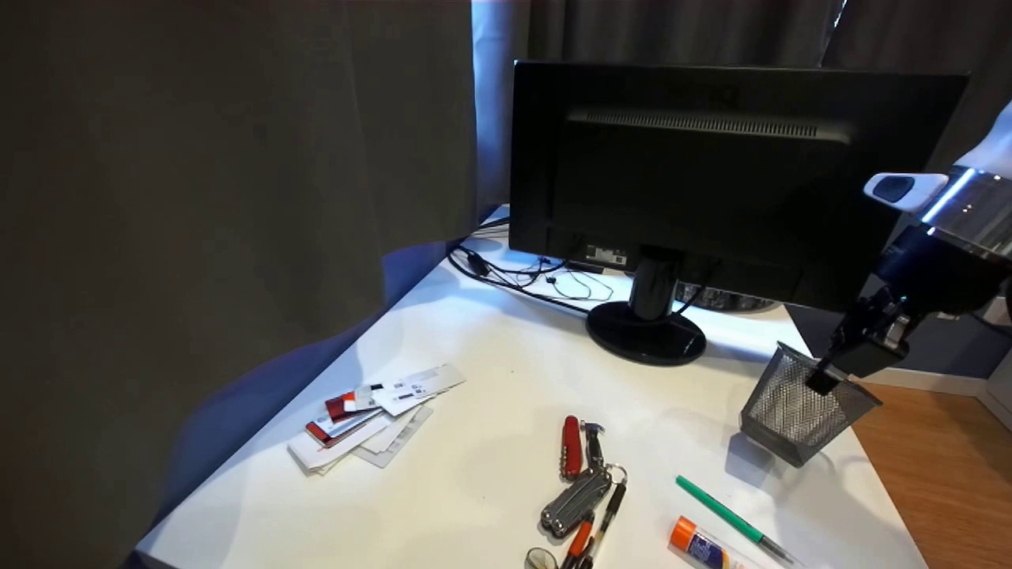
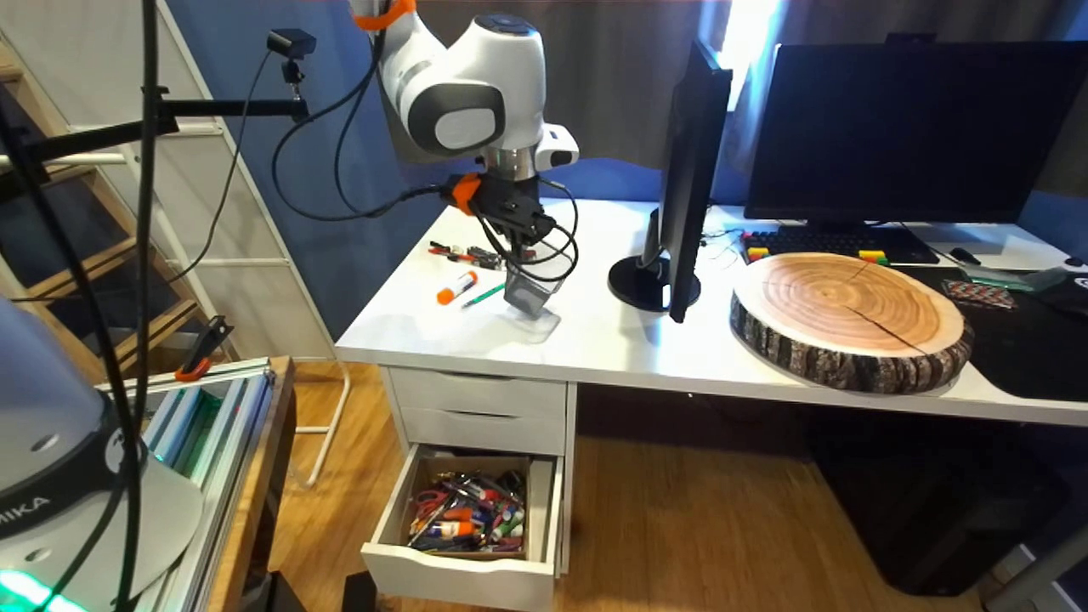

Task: Turn the stationary holder upright, put the paper glue and green marker in the stationary holder

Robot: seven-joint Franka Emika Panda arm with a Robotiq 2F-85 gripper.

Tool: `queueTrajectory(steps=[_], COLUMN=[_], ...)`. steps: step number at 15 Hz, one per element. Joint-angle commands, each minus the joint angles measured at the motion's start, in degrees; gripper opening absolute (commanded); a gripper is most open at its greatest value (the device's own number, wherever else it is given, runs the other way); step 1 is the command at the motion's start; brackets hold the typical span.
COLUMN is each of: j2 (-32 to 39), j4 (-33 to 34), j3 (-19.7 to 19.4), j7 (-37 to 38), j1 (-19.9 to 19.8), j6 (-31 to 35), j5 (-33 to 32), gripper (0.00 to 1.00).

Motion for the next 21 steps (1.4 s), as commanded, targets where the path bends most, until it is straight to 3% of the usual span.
queueTrajectory(steps=[1, 4, 7, 10, 15, 16, 18, 21], j2=[-0.37, 0.45, 0.77, 1.54, 2.84, 3.11, 2.94, -0.37], j4=[-1.71, -0.61, 0.14, 0.89, 1.25, 1.26, 1.17, -0.13], j3=[-5.70, -7.22, -7.12, -6.14, -4.23, -4.02, -4.53, -4.03], j7=[11.93, 22.23, 28.26, 31.56, 32.39, 32.48, 33.43, 34.69], j1=[3.32, 3.01, 3.23, 2.71, 1.78, 1.73, 2.21, 2.11], j6=[4.60, 3.01, 0.96, -0.28, -1.58, -1.59, -1.60, -2.00], j5=[-15.88, -29.78, -37.74, -41.48, -42.18, -42.09, -42.57, -42.09], gripper=[0.02, 0.02, 0.02, 0.03, 0.04, 0.31, 0.37, 0.59])
